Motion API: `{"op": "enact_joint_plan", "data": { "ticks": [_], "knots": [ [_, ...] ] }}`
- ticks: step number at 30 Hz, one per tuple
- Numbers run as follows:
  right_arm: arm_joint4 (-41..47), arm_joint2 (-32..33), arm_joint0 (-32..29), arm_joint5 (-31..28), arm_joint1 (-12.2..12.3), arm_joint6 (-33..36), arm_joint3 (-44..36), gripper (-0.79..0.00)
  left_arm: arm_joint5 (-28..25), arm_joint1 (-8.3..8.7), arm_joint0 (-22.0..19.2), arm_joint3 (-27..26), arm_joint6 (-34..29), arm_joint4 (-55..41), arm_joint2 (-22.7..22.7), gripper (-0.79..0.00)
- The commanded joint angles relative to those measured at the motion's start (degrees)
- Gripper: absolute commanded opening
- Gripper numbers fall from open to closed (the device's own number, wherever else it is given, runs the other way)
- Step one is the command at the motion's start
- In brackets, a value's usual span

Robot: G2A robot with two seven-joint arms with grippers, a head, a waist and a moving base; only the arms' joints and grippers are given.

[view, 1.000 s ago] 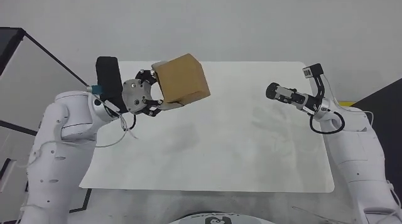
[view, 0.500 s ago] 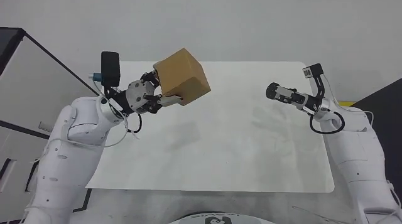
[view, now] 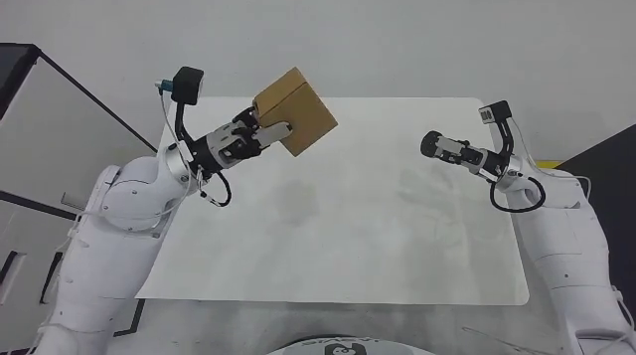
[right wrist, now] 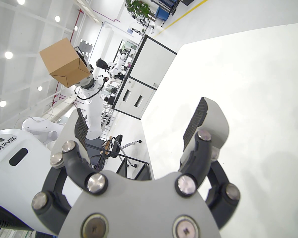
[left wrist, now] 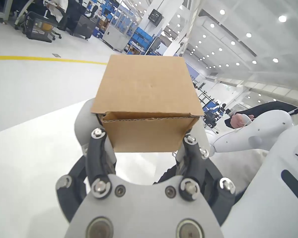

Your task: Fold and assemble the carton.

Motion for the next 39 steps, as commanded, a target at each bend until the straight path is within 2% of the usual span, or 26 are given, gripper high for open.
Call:
{"op": "enact_joint_plan", "data": {
  "ticks": [1, 3, 4, 12, 19, 20, 21, 22, 25, 27, 29, 34, 36, 39],
  "knots": [
    [0.0, 0.0, 0.0, 0.0, 0.0, 0.0, 0.0, 0.0, 6.28, -0.14, 0.97, 0.02, 0.9, -4.85, 0.65, -0.785],
    [0.0, 0.0, 0.0, 0.0, 0.0, 0.0, 0.0, 0.0, 12.16, -0.47, 1.4, -1.07, 2.88, -13.96, 0.71, -0.785],
    [0.0, 0.0, 0.0, 0.0, 0.0, 0.0, 0.0, 0.0, 15.25, -0.55, 1.59, -1.43, 1.92, -18.62, 1.0, -0.785],
    [0.0, 0.0, 0.0, 0.0, 0.0, 0.0, 0.0, 0.0, 29.66, -0.59, 2.28, -1.67, -3.7, -36.01, -0.52, -0.785],
    [0.0, 0.0, 0.0, 0.0, 0.0, 0.0, 0.0, 0.0, 29.82, -0.55, 2.18, -1.81, -4.02, -35.66, -0.69, -0.785],
    [0.0, 0.0, 0.0, 0.0, 0.0, 0.0, 0.0, 0.0, 30.04, -0.82, 2.82, -1.48, -3.04, -40.27, -0.32, -0.785],
    [0.0, 0.0, 0.0, 0.0, 0.0, 0.0, 0.0, 0.0, 30.02, -1.52, 3.9, -1.29, -1.36, -53.05, 0.19, -0.785],
    [0.0, 0.0, 0.0, 0.0, 0.0, 0.0, 0.0, 0.0, 31.74, -1.88, 4.43, -0.94, -0.85, -61.71, 0.33, -0.785],
    [0.0, 0.0, 0.0, 0.0, 0.0, 0.0, 0.0, 0.0, 39.82, -1.61, 5.14, -0.82, 1.8, -62.94, -0.63, -0.785],
    [0.0, 0.0, 0.0, 0.0, 0.0, 0.0, 0.0, 0.0, 39.69, -2.17, 6.12, -1.18, 2.88, -73.36, -1.11, -0.785],
    [0.0, 0.0, 0.0, 0.0, 0.0, 0.0, 0.0, 0.0, 41.42, -2.41, 6.76, -1.35, 3.29, -78.69, -1.0, -0.785],
    [0.0, 0.0, 0.0, 0.0, 0.0, 0.0, 0.0, 0.0, 45.67, -2.7, 7.8, -2.78, 3.23, -84.61, -0.47, -0.785],
    [0.0, 0.0, 0.0, 0.0, 0.0, 0.0, 0.0, 0.0, 46.26, -2.59, 7.39, -3.44, 5.67, -82.08, -1.15, -0.785],
    [0.0, 0.0, 0.0, 0.0, 0.0, 0.0, 0.0, 0.0, 46.26, -2.59, 7.39, -3.44, 5.67, -82.08, -1.15, -0.785]
  ]
}}
